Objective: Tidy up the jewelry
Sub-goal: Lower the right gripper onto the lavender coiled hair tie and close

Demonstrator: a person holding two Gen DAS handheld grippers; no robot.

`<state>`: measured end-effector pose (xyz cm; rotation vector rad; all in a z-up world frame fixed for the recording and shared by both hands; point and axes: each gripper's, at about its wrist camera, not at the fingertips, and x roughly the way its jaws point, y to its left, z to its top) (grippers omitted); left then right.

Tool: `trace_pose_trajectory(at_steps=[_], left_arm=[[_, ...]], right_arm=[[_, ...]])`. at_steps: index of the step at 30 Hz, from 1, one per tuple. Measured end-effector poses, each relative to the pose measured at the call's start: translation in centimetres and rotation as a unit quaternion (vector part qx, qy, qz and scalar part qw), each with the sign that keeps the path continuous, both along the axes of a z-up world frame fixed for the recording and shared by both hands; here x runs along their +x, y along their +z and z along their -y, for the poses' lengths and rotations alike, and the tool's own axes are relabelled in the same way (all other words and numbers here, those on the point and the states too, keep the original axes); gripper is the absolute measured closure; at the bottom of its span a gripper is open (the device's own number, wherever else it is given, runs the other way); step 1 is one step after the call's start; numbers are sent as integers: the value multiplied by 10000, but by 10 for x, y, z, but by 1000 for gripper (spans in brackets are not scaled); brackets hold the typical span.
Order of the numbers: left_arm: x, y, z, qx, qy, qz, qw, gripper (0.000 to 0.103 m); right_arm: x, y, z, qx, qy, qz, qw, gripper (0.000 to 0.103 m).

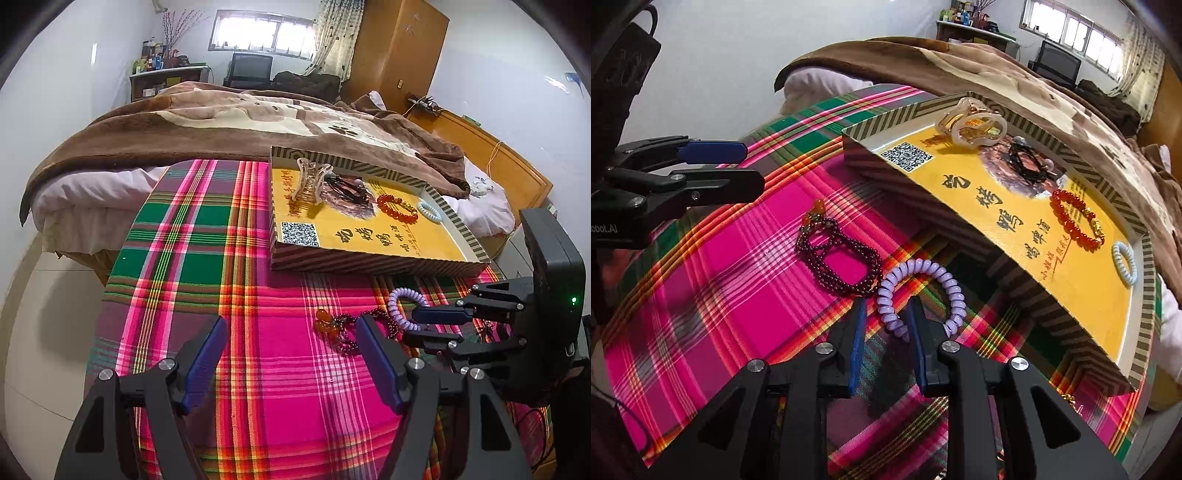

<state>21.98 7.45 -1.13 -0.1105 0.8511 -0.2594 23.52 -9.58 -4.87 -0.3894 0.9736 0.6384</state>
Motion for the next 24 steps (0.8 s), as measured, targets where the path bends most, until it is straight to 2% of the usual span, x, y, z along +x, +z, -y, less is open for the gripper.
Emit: trace_pose_trajectory(at_steps=[6, 7, 9, 13, 17, 20, 24], left_arm=[[2, -1, 6, -1, -49, -28, 10000, 31], [2, -1, 7, 2, -63, -27, 10000, 31], [3, -1, 9, 39, -71, -41, 10000, 31], [7, -3, 14, 24, -150, -74, 9999, 31], [14, -9, 25, 74, -310, -201, 9993, 31], [21, -16, 35, 89, -418, -303, 9986, 31], [26, -25, 55, 290, -645, -387, 9967, 31]], right_arm=[[6, -3, 0, 152, -150, -106, 9997, 79], [5, -3, 0, 149, -187, -119, 9996, 80], [4, -2, 2, 149, -246, -138, 9995, 93], [0, -1, 11, 177, -500, -66, 9986, 94], [-11, 19, 27, 692, -674, 82, 9953, 94], [-23, 43, 38, 947, -779, 386, 9917, 94], [-34, 63, 48, 1033, -883, 686, 9883, 94]])
